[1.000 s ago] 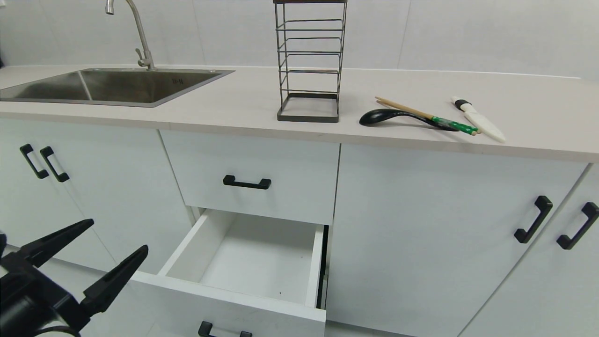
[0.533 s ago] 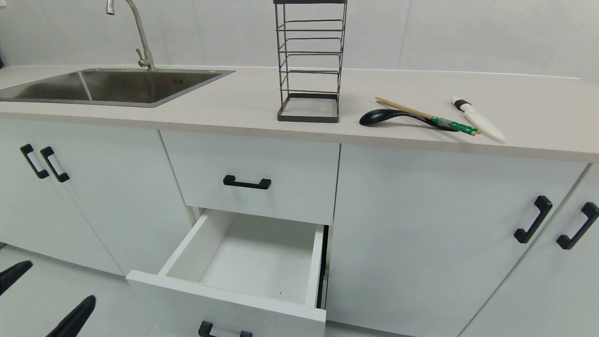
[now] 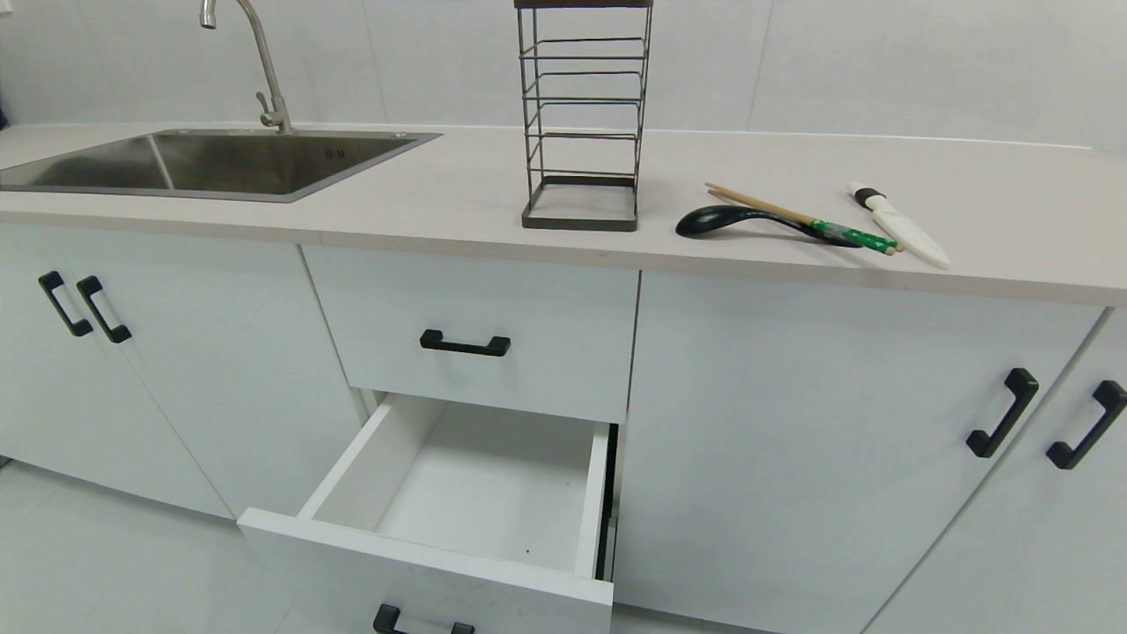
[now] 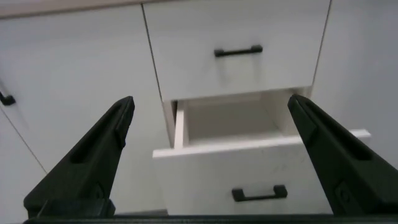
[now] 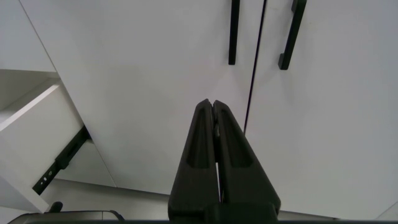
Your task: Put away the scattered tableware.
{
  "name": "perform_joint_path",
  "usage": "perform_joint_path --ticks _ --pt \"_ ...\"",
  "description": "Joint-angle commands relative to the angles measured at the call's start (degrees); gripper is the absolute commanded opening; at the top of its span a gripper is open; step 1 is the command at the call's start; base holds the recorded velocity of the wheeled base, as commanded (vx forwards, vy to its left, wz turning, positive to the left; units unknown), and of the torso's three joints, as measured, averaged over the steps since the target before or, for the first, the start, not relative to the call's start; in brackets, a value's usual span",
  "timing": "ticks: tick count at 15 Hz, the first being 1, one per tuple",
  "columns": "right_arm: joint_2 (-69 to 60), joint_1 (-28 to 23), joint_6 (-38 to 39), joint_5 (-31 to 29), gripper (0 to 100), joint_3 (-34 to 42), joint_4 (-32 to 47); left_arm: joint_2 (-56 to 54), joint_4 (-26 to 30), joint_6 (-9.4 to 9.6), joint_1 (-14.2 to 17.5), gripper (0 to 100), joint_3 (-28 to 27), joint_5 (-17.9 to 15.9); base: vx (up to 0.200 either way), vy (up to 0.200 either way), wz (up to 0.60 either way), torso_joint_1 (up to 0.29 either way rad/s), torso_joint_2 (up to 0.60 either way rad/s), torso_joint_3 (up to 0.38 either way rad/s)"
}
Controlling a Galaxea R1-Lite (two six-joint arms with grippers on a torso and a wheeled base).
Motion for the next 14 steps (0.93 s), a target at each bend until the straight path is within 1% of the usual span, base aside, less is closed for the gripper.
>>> perform_joint_path --ticks 1,2,3,4,5,6,7,8,10,12,14 --pt "0.08 0.01 0.02 0.01 0 0.07 0.02 -5.21 4.29 -0.1 -0.55 100 0.9 2.03 0.0 0.0 0.0 0.0 0.0 0.0" --pt "0.08 0.01 0.02 0.01 0 0.07 0.02 -5.21 6.57 -0.01 -0.55 100 0.9 4.84 0.0 0.0 0.0 0.0 0.0 0.0" --pt "0.08 0.01 0.02 0.01 0 -0.02 0.02 -5.21 9.21 -0.36 -0.55 100 0.9 7.74 0.0 0.0 0.0 0.0 0.0 0.0" --pt "0.08 0.01 0.02 0.01 0 0.07 0.02 -5.21 9.3 -0.36 -0.55 100 0.9 10.2 0.0 0.0 0.0 0.0 0.0 0.0" --pt "0.08 0.01 0.02 0.01 0 -0.02 0.02 -5.21 9.3 -0.01 -0.55 100 0.9 11.87 0.0 0.0 0.0 0.0 0.0 0.0" --pt "0.08 0.01 0.02 0.01 0 0.07 0.02 -5.12 11.58 -0.8 -0.72 100 0.99 11.25 0.0 0.0 0.0 0.0 0.0 0.0" --pt "0.08 0.01 0.02 0.01 0 0.07 0.02 -5.21 13.96 -2.12 -0.72 100 0.72 10.99 0.0 0.0 0.0 0.0 0.0 0.0" --pt "0.08 0.01 0.02 0.01 0 0.07 0.02 -5.21 13.08 -2.56 -0.72 100 0.81 10.9 0.0 0.0 0.0 0.0 0.0 0.0" --pt "0.08 0.01 0.02 0.01 0 -0.02 0.02 -5.21 12.73 -2.73 -0.72 100 0.99 11.17 0.0 0.0 0.0 0.0 0.0 0.0" --pt "0.08 0.01 0.02 0.01 0 -0.02 0.02 -5.21 12.73 -2.29 -0.72 100 0.99 11.17 0.0 0.0 0.0 0.0 0.0 0.0" --pt "0.08 0.01 0.02 0.01 0 -0.02 0.02 -5.21 12.64 -2.56 -0.72 100 0.99 11.08 0.0 0.0 0.0 0.0 0.0 0.0"
